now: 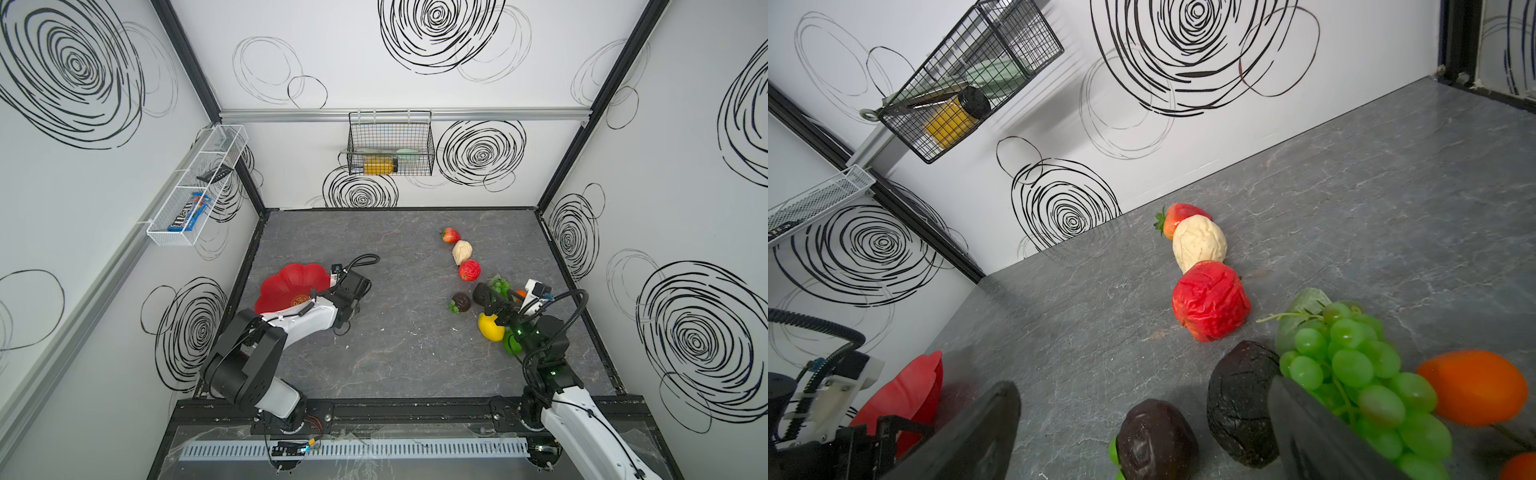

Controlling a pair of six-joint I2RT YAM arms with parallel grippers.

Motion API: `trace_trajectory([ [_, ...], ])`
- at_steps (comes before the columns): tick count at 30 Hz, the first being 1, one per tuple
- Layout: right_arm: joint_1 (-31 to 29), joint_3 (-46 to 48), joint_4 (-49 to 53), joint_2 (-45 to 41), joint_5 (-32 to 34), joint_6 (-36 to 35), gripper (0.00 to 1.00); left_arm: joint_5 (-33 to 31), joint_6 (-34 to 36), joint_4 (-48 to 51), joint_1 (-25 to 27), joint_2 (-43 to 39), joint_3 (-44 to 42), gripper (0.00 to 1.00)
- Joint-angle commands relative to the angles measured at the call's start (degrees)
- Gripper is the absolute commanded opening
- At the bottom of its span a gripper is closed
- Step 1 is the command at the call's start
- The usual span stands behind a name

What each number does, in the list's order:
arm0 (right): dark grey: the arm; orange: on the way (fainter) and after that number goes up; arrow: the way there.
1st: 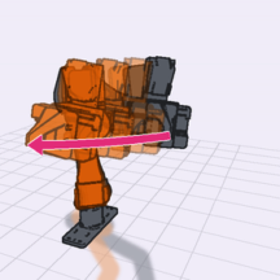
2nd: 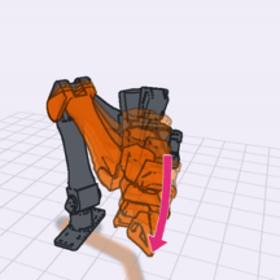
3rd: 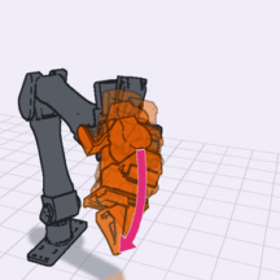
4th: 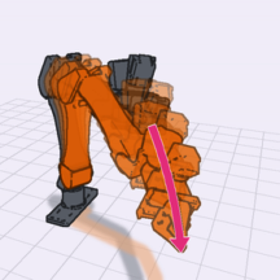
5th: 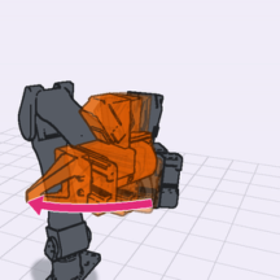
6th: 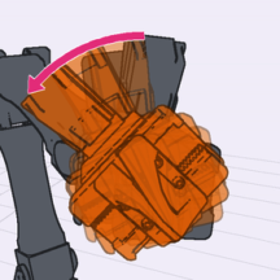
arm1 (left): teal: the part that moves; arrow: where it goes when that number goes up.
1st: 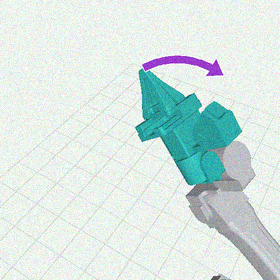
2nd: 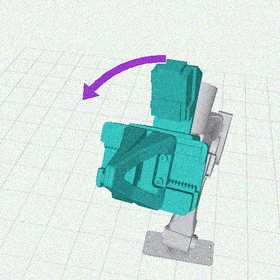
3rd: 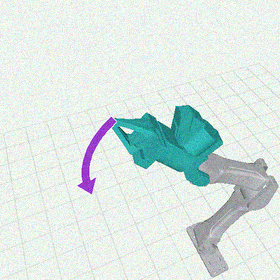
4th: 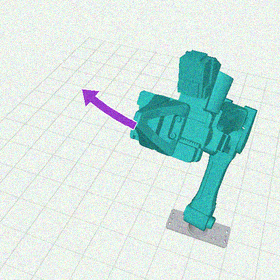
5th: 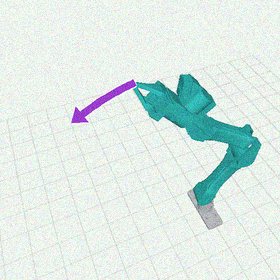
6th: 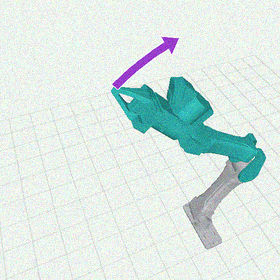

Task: Place and organize the fake fruits in the fruit bowl
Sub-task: 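Grasp the red flower bowl rim with the left gripper and slide it toward the fruits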

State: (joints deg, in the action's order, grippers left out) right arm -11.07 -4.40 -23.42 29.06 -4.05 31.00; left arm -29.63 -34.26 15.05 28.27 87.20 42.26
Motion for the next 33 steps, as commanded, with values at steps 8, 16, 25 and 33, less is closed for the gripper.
trace_trajectory([
  [8, -0.43, 0.10, -2.23, 0.79, 1.16, 1.21, 0.97, 1.51, 0.82, -2.30, -0.48, 1.75, 1.70, 0.43],
  [16, -0.40, 0.08, -1.78, 0.78, 1.90, 1.34, 0.97, 0.51, 0.92, -2.38, 1.53, 1.01, 1.42, 0.22],
  [25, -0.39, -0.16, -0.46, 0.24, 3.87, 1.88, 0.97, 2.25, -0.12, -3.36, 8.12, 1.43, 3.44, 0.13],
  [33, -0.36, -0.09, 1.00, -1.48, 5.73, 2.04, 0.97, 3.25, -3.30, -1.95, 19.60, 7.40, 10.91, 0.14],
])
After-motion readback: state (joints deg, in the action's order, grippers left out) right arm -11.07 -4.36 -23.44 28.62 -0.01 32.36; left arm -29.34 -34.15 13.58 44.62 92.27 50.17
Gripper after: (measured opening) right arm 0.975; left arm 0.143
